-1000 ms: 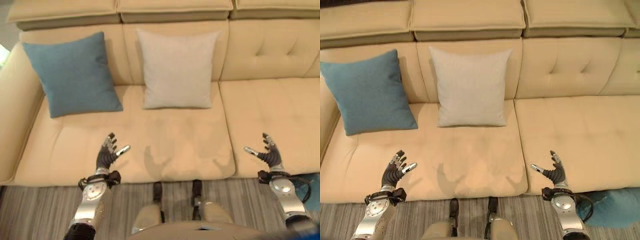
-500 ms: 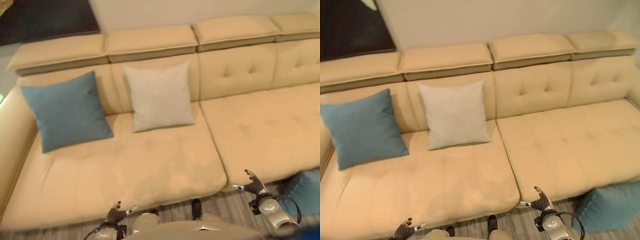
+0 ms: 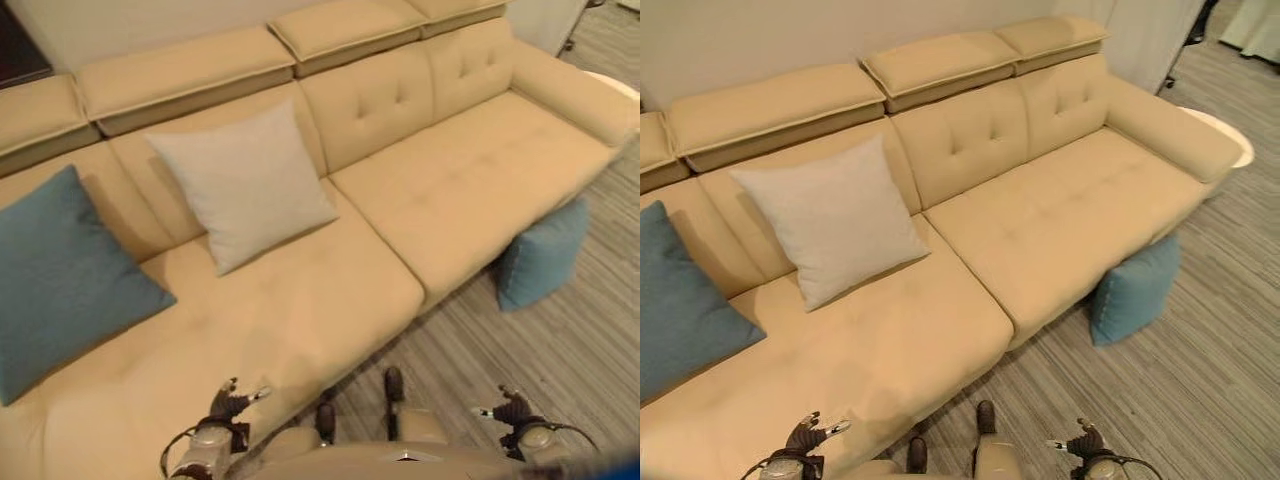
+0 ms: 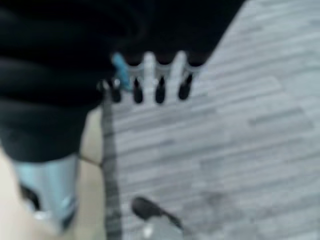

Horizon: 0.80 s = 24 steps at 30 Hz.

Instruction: Pick up all the scattered cushions and arrange them neatly on the sofa.

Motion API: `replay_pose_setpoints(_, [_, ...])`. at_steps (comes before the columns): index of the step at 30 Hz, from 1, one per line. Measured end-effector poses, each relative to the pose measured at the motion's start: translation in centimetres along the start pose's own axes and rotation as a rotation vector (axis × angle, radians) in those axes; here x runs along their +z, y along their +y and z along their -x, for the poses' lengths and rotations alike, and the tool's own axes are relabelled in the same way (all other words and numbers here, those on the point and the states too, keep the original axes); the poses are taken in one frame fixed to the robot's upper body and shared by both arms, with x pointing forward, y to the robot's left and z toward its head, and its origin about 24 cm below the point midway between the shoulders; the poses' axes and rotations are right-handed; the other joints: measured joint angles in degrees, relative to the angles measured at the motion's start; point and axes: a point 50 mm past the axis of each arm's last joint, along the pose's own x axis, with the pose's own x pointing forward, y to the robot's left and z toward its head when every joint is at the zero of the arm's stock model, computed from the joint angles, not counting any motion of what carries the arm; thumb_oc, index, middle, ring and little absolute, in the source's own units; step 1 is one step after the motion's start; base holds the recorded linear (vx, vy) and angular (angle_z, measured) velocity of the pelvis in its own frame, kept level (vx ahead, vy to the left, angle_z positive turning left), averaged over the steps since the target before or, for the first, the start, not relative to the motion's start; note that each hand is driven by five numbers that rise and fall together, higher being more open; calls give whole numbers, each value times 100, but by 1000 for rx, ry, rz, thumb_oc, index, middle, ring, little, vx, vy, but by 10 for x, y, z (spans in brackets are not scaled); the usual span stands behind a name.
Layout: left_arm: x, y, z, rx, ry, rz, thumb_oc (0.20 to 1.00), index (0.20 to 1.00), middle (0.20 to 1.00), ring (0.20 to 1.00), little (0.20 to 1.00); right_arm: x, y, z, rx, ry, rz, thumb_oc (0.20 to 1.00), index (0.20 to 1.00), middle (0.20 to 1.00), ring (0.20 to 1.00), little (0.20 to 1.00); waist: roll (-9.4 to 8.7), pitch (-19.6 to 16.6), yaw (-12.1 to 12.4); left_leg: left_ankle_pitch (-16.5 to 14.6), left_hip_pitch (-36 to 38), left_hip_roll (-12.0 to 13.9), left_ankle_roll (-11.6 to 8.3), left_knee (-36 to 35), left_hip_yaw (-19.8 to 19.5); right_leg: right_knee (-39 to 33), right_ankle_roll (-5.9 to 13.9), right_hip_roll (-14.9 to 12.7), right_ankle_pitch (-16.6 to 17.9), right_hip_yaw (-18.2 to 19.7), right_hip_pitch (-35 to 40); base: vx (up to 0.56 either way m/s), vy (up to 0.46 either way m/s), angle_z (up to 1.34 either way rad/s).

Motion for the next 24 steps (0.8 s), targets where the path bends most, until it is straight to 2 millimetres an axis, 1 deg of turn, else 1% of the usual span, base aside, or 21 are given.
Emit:
replay_pose_setpoints(1, [0, -2, 0, -5, -1, -2, 1000, 1000, 1000, 1000, 1000, 1, 0, 0, 2, -2, 0, 1000, 1000, 1000, 1000, 1000, 108, 49, 81, -8, 38, 94, 37, -7, 79, 567, -37, -76, -164, -212, 11, -80, -33, -69])
replay_pose_setpoints(2, [-4, 1, 1, 2, 6, 0, 1000, 1000, 1000, 1000, 1000, 2, 3, 0, 8, -4, -4, 1000, 1000, 1000, 1000, 1000, 134, 41, 92, -11, 78, 143, 1, -64, 158, 1190, -16, -122, -403, -101, 72, -59, -56, -51])
replay_pose_setpoints(3, [-10, 4, 3, 11, 23, -2, 1000, 1000, 1000, 1000, 1000, 4, 4, 0, 11, -11, -6, 1000, 1000, 1000, 1000, 1000, 117, 5, 95, 27, 78, 166, -25, -114, 224, 1477, 8, -121, -556, -11, 213, -57, -86, -74])
replay_pose_setpoints(4, [-21, 9, 7, 21, 53, -9, 1000, 1000, 1000, 1000, 1000, 8, 4, -1, 9, -19, -9, 1000, 1000, 1000, 1000, 1000, 32, -111, 258, 140, 81, 205, -102, -265, 465, 1597, -64, -245, -858, -358, 590, -12, -203, -79])
replay_pose_setpoints(5, [-25, 11, 8, 26, 67, -13, 1000, 1000, 1000, 1000, 1000, 9, 4, -1, 8, -20, -11, 1000, 1000, 1000, 1000, 1000, -28, -152, 345, 169, 32, 241, -145, -288, 625, 1312, -70, -310, -1140, -596, 926, 2, -234, -97])
replay_pose_setpoints(6, [-28, 10, 8, 22, 84, -13, 1000, 1000, 1000, 1000, 1000, 11, 5, -2, 9, -29, -16, 1000, 1000, 1000, 1000, 1000, -96, -191, 421, 200, 27, 255, -306, -292, 669, 865, -59, -288, -1261, -818, 1219, 20, -202, -73])
replay_pose_setpoints(7, [-32, 12, 10, 27, 97, -15, 1000, 1000, 1000, 1000, 1000, 13, 10, -1, 19, -33, -31, 1000, 1000, 1000, 1000, 1000, -208, -265, 447, 245, -20, 273, -514, -283, 664, 131, -51, -187, -1267, -835, 1537, -8, -213, -46])
replay_pose_setpoints(8, [-33, 16, 10, 37, 103, -16, 1000, 1000, 1000, 1000, 1000, 13, 16, 0, 32, -31, -47, 1000, 1000, 1000, 1000, 1000, -290, -349, 437, 302, -94, 295, -615, -281, 609, -606, -246, 17, -1196, -675, 1797, -22, -210, -24])
replay_pose_setpoints(9, [-32, 9, 10, 17, 93, -14, 1000, 1000, 1000, 1000, 1000, 4, 20, 2, 41, -5, -47, 1000, 1000, 1000, 1000, 1000, -258, -430, 410, 418, -107, 440, -799, -279, 233, -955, -333, 317, -999, -668, 1908, -44, -270, 0])
replay_pose_setpoints(11, [-28, 3, 9, 7, 88, -8, 1000, 1000, 1000, 1000, 1000, -1, 23, 4, 46, 5, -69, 1000, 1000, 1000, 1000, 1000, -269, -453, 345, 481, -264, 563, -919, -64, 15, -1127, -461, 533, -968, -623, 1989, -46, -148, 11])
replay_pose_setpoints(12, [-20, -2, 6, -11, 64, -22, 1000, 1000, 1000, 1000, 1000, -5, 25, 6, 50, 13, -81, 1000, 1000, 1000, 1000, 1000, -318, -459, 323, 576, -338, 614, -1054, 1, -96, -1137, -638, 563, -955, -619, 1943, -18, -80, 7])
replay_pose_setpoints(14, [-15, -14, 5, -56, 50, -33, 1000, 1000, 1000, 1000, 1000, -10, 23, 8, 42, 18, -94, 1000, 1000, 1000, 1000, 1000, -360, -453, 197, 787, -403, 681, -1291, 82, -338, -1183, -821, 623, -908, -633, 1920, 4, -82, -12])
replay_pose_setpoints(15, [-16, -16, 6, -63, 52, -30, 1000, 1000, 1000, 1000, 1000, -12, 22, 8, 39, 24, -101, 1000, 1000, 1000, 1000, 1000, -409, -424, 160, 667, -402, 648, -1281, 253, -405, -1207, -915, 607, -845, -620, 1917, 5, -76, -33])
replay_pose_setpoints(16, [-15, -17, 6, -65, 52, -32, 1000, 1000, 1000, 1000, 1000, -11, 22, 8, 36, 24, -108, 1000, 1000, 1000, 1000, 1000, -362, -423, 75, 633, -335, 591, -1281, 355, -611, -1225, -918, 662, -812, -389, 1912, -11, -26, -85])
replay_pose_setpoints(17, [-11, -21, 5, -81, 40, -53, 1000, 1000, 1000, 1000, 1000, -7, 22, 7, 37, 15, -116, 1000, 1000, 1000, 1000, 1000, -367, -350, 117, 438, -355, 552, -1298, 460, -1252, -1224, -983, 700, -715, -20, 1864, -12, -29, -125])
replay_pose_setpoints(18, [-10, -23, 5, -85, 33, -50, 1000, 1000, 1000, 1000, 1000, -2, 21, 5, 33, 5, -118, 1000, 1000, 1000, 1000, 1000, -366, -346, 243, 259, -283, 448, -1351, 387, -1668, -1258, -967, 681, -610, 183, 1811, -8, -22, -154])
replay_pose_setpoints(19, [-7, -23, 4, -86, 22, -43, 1000, 1000, 1000, 1000, 1000, 2, 17, 4, 24, -8, -119, 1000, 1000, 1000, 1000, 1000, -354, -337, 223, 208, -294, 328, -1358, 354, -1858, -1423, -962, 687, -482, 342, 1798, 12, -4, -110])
replay_pose_setpoints(21, [2, -26, 2, -91, -2, -39, 1000, 1000, 1000, 1000, 1000, 1, 13, 3, 11, -8, -121, 1000, 1000, 1000, 1000, 1000, -265, -285, 109, 202, -302, 150, -1347, 333, -1980, -1643, -954, 728, -340, 469, 1875, 14, 39, -54])
replay_pose_setpoints(22, [11, -30, 0, -98, -27, -33, 1000, 1000, 1000, 1000, 1000, -1, 10, 3, 5, -1, -119, 1000, 1000, 1000, 1000, 1000, -144, -286, 39, 251, -222, 61, -1283, 148, -1969, -1748, -895, 837, -262, 641, 1830, -5, 70, -63])
replay_pose_setpoints(23, [13, -31, 0, -99, -32, -32, 1000, 1000, 1000, 1000, 1000, -1, 10, 3, 5, 0, -118, 1000, 1000, 1000, 1000, 1000, -70, -278, 33, 147, -66, 111, -1048, -32, -1807, -1804, -875, 942, -249, 781, 1846, -21, 73, -74])
replay_pose_setpoints(24, [14, -31, 0, -101, -35, -31, 1000, 1000, 1000, 1000, 1000, 0, 11, 3, 7, 0, -119, 1000, 1000, 1000, 1000, 1000, -39, -280, 11, 95, 7, 160, -973, -127, -1843, -1803, -851, 971, -234, 865, 1820, -14, 49, -108])
